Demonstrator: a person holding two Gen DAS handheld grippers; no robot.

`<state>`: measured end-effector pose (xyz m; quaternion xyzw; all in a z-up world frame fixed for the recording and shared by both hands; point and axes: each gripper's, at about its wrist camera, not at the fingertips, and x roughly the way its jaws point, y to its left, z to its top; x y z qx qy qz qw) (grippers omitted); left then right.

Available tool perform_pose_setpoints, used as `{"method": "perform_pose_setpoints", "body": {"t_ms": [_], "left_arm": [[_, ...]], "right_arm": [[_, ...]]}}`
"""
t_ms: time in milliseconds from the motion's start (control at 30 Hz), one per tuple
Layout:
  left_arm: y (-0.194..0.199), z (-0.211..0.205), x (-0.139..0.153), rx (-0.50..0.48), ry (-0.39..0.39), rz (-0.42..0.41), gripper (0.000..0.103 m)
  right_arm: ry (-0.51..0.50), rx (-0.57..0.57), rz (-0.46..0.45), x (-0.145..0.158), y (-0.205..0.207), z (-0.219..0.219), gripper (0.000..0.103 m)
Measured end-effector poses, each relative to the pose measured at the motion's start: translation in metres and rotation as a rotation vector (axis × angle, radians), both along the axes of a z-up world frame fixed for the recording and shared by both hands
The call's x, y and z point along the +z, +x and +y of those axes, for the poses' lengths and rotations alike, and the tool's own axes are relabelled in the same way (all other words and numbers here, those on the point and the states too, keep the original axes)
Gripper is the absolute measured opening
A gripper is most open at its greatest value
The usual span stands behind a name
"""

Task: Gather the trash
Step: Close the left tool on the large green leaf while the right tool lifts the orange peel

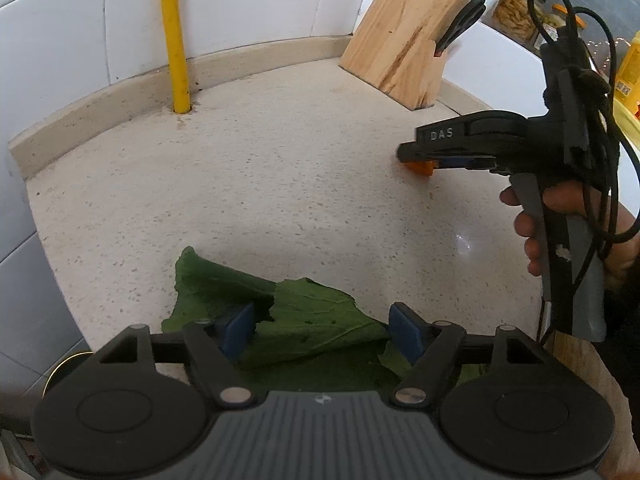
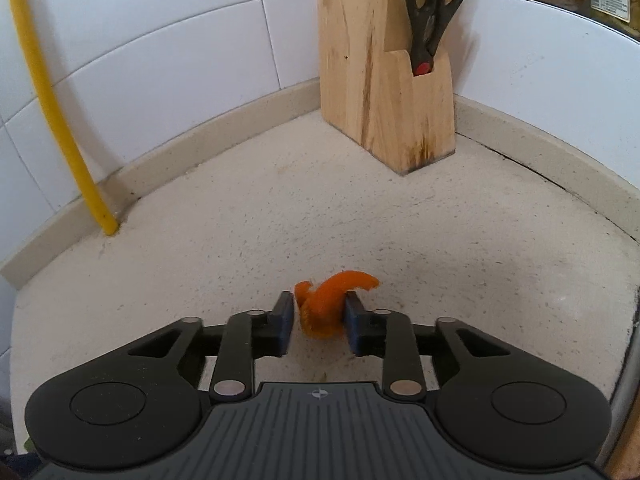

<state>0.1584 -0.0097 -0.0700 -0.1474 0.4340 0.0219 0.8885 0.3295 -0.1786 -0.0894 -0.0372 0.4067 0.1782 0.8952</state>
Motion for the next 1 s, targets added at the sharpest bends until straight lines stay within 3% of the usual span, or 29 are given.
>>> {"method": "perform_pose_setpoints", "body": {"t_ms": [100,167,200,267,333,500,567,733,1000], "left_arm": [[0.001,-0.001,0.000,-0.003,-0.009,-0.002,0.073],[0.001,-0.003,0.000,-0.006,-0.004,-0.001,0.076],[0.002,-0.005,0.000,-0.010,0.002,0.000,0.076],[0.002,-0.008,0.000,-0.015,0.027,0.000,0.076],[0.000,-0.013,-0.001,-0.020,0.057,-0.007,0.074],[-0.006,-0.017,0.001,-0.034,0.099,-0.014,0.045],[-0.005,-0.013,0.003,-0.030,0.073,-0.008,0.028],[-0.004,-0.007,0.005,-0.038,0.021,0.010,0.004],[-0.004,-0.015,0.013,-0.055,0.051,-0.005,0.003]], "right_arm": [[-0.013,0.029,0.000,-0.001,-0.003,0.005,0.061],[-0.040,0.043,0.001,-0.004,-0.002,0.008,0.063],[-0.051,0.045,0.010,-0.006,-0.001,0.009,0.061],[-0.091,0.037,-0.016,-0.006,-0.001,0.011,0.043],[-0.090,0.020,-0.010,-0.005,0.001,0.008,0.034],[-0.051,0.006,0.029,0.001,-0.002,-0.003,0.024],[-0.048,0.007,0.035,0.003,-0.007,-0.005,0.022],[-0.003,0.014,0.046,0.010,-0.023,-0.013,0.022],[0.063,0.041,0.025,0.029,-0.049,-0.022,0.022]]}}
